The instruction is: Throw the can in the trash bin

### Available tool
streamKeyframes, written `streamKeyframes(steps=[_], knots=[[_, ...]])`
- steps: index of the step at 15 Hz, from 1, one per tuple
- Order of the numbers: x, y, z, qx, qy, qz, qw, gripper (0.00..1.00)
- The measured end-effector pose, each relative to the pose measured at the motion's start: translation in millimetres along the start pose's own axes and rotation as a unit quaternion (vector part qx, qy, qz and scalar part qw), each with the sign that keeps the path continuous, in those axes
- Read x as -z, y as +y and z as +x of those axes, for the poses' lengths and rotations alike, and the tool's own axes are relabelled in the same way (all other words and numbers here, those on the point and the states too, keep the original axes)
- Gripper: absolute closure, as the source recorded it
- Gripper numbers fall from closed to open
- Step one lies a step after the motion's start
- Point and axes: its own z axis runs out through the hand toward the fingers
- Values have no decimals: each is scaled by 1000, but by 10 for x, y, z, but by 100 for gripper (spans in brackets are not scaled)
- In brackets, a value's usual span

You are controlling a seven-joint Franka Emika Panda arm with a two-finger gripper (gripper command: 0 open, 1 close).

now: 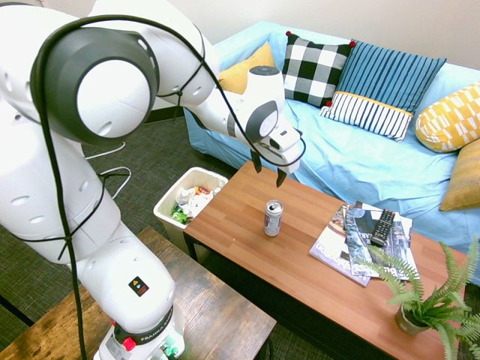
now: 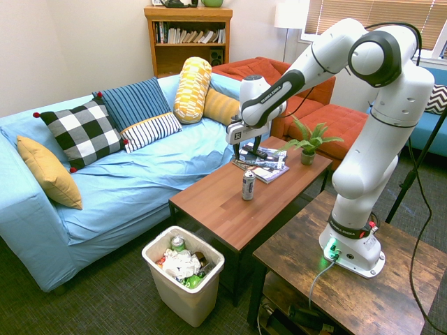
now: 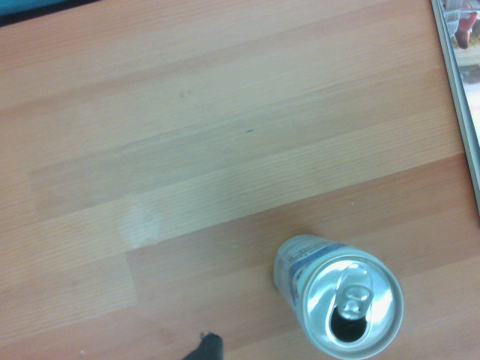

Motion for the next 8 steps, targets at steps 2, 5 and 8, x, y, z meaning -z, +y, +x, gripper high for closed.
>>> streamKeyframes(steps=[2, 5, 8], knots=[[-184, 7, 68, -10, -4, -3, 1000, 0], [-445, -59, 152, -16, -9, -7, 1000, 0], [-738, -137, 246, -23, -15, -17, 999, 0]])
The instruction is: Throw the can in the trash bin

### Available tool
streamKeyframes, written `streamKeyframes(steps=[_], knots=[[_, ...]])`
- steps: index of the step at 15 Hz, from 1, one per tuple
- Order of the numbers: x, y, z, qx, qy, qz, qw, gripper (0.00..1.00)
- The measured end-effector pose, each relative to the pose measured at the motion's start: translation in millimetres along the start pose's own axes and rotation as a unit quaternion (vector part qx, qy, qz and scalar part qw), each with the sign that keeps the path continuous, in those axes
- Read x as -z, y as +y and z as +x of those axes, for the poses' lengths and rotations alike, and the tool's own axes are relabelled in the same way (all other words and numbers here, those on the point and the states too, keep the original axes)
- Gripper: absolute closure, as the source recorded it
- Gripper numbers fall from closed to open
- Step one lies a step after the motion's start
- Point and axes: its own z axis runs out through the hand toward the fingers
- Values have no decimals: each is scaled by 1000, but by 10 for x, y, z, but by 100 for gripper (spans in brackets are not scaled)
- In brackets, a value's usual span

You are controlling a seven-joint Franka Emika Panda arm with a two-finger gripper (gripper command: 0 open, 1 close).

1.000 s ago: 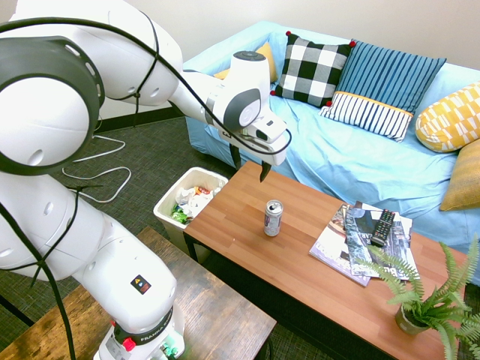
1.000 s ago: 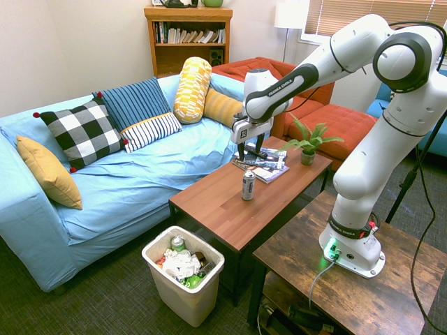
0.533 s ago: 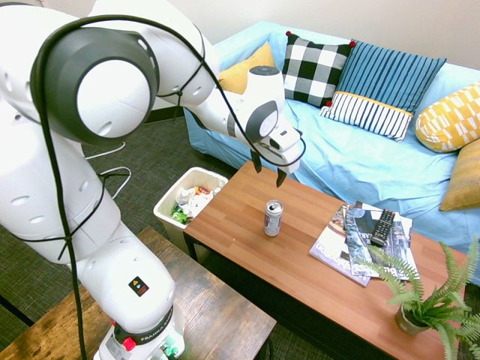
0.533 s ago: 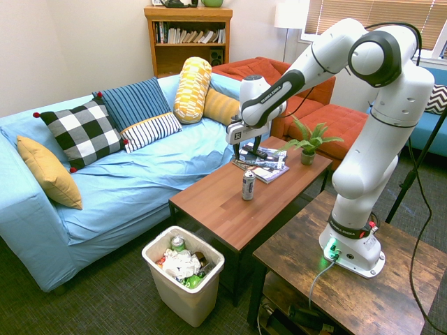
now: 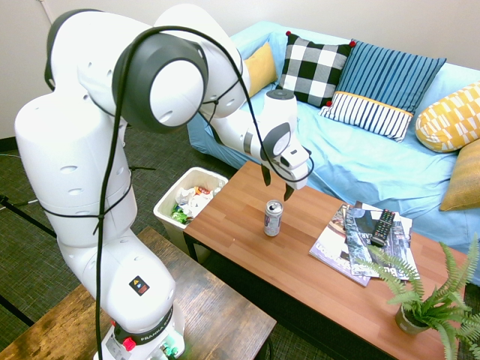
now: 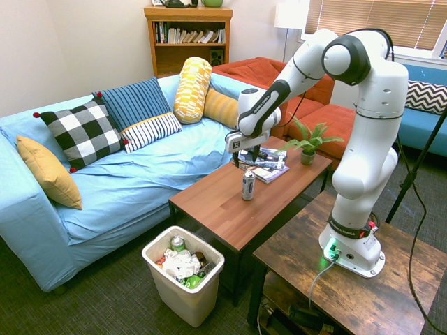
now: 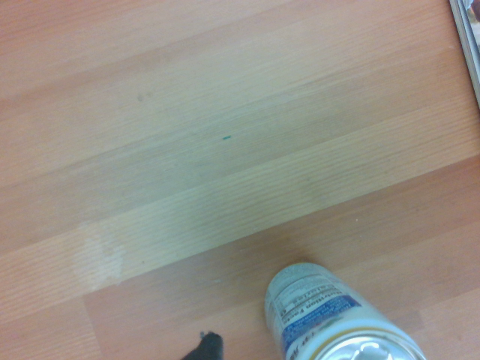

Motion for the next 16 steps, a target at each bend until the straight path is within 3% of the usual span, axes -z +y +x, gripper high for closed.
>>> streamKeyframes(steps=[16], knots=[[-522, 58, -30, -42, -14, -42, 998, 0]])
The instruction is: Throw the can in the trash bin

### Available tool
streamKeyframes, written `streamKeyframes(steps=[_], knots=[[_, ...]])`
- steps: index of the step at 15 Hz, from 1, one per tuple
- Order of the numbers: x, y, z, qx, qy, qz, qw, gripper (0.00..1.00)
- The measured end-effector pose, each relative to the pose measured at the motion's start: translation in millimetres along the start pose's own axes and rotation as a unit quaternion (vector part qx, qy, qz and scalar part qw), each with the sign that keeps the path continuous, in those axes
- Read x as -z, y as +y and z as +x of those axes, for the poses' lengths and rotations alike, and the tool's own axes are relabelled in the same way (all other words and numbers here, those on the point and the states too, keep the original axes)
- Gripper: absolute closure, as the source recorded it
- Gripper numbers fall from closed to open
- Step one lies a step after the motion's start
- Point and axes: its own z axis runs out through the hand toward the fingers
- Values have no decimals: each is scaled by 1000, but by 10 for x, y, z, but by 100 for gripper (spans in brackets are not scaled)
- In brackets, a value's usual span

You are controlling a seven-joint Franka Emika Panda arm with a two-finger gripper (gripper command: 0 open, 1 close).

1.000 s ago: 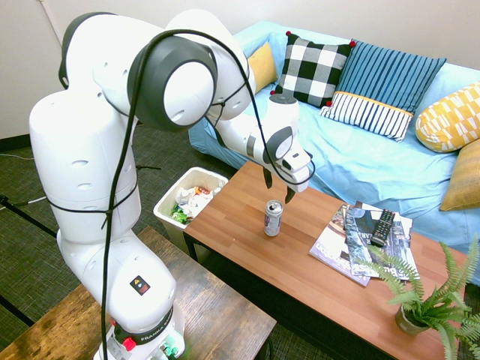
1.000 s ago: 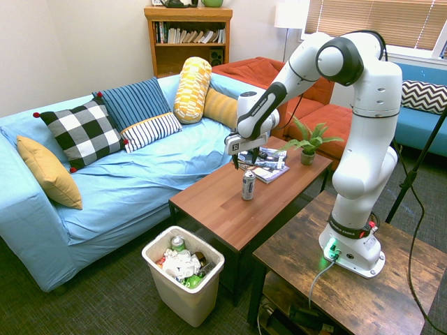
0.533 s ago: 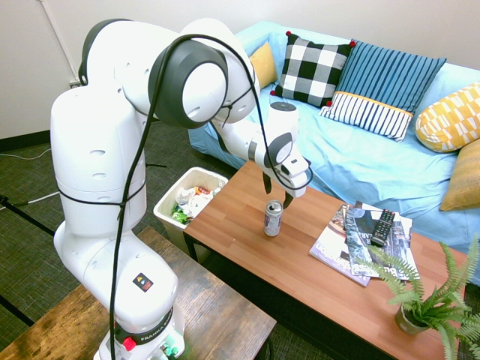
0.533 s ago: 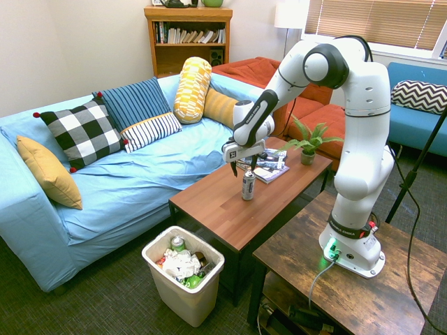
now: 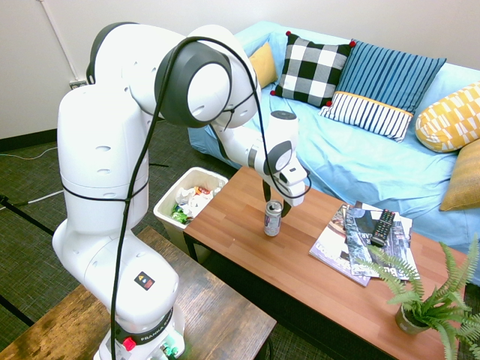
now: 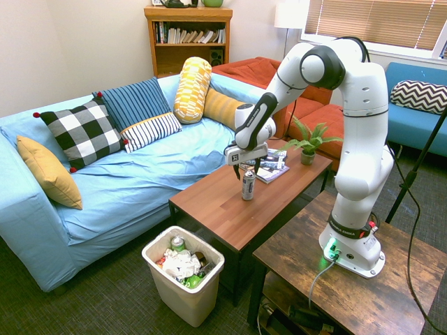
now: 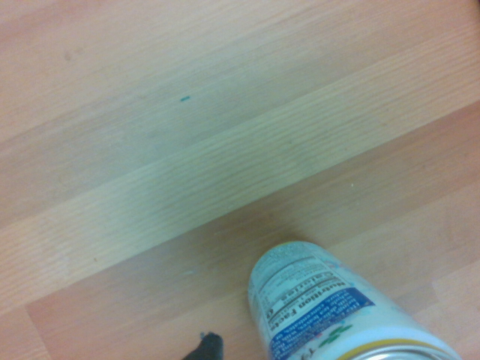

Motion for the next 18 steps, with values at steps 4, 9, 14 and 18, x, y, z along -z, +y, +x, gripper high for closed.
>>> streamKeyframes(steps=[4, 9, 14, 18], knots=[[-52, 41, -7, -5, -5, -5, 1000, 0], [-159, 29, -61, -8, -10, -8, 1000, 100], [-164, 51, -11, -18, -11, -7, 1000, 100], [-165, 67, 18, -22, -12, -6, 1000, 100]])
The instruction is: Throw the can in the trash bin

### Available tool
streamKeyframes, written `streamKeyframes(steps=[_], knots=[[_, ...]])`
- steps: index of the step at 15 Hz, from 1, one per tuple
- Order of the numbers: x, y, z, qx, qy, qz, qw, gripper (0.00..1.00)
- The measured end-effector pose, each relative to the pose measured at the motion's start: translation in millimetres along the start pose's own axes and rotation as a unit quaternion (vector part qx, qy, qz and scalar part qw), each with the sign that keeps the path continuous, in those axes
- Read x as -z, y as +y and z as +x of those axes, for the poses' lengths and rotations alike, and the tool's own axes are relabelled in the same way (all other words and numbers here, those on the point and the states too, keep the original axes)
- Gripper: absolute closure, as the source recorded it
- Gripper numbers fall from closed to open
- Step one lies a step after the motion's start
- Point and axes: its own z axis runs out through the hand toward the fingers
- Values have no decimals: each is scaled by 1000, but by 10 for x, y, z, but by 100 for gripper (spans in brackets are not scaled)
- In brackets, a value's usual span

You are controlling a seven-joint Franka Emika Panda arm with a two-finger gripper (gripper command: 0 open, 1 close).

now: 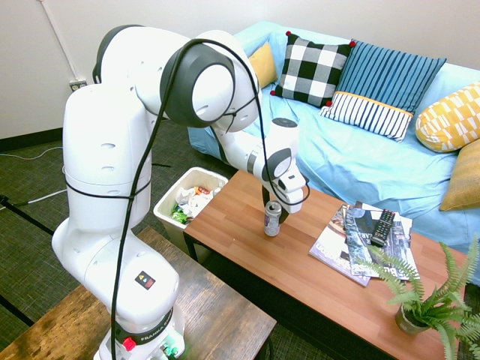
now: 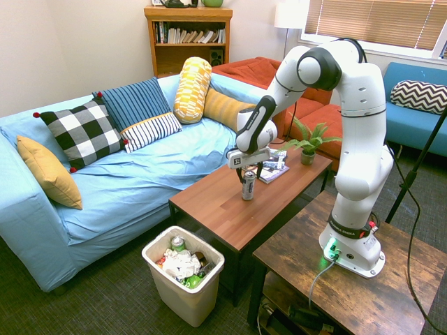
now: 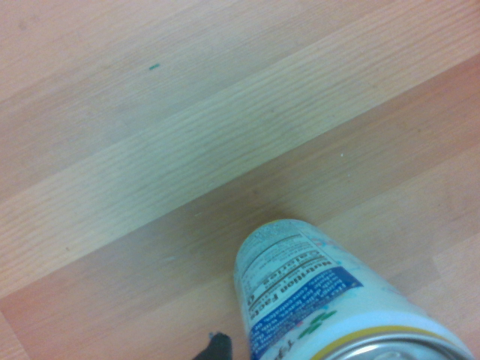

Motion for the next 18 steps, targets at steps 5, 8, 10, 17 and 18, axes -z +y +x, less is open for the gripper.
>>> streamKeyframes(steps=[5, 8, 10, 17, 18], knots=[[12, -1, 2, 1, -2, 2, 1000, 100], [72, -26, -43, 7, -5, 3, 1000, 100], [223, -98, -172, 22, -5, 9, 1000, 100], [929, -1054, -1952, 147, 43, 59, 986, 100], [840, -1189, -2190, 160, 44, 60, 984, 100]])
